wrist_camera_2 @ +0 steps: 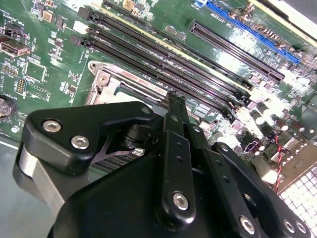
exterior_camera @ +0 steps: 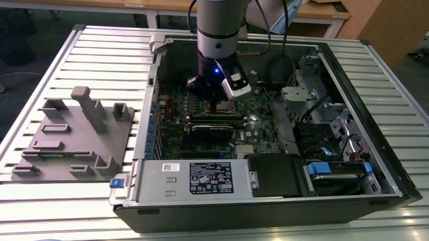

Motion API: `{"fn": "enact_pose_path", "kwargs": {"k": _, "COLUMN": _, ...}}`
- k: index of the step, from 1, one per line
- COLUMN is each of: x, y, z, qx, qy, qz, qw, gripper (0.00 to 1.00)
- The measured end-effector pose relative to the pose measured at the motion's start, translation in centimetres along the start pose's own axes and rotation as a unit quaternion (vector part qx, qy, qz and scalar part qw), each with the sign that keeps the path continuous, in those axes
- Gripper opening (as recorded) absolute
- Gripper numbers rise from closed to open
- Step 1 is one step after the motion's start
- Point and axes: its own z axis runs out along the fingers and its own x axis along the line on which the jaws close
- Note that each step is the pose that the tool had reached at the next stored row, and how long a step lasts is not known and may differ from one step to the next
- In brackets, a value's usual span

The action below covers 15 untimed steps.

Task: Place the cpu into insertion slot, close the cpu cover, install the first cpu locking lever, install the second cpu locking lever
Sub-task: 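Install the second cpu locking lever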

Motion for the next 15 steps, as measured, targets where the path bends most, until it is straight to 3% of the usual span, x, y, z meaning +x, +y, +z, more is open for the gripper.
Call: {"fn": "enact_pose_path", "kwargs": {"k": 15, "x": 0.53, "y": -0.02, "z": 0.34, "qx": 0.0, "qy": -0.0001, "qz": 0.0, "qw": 1.0, "gripper": 0.11}}
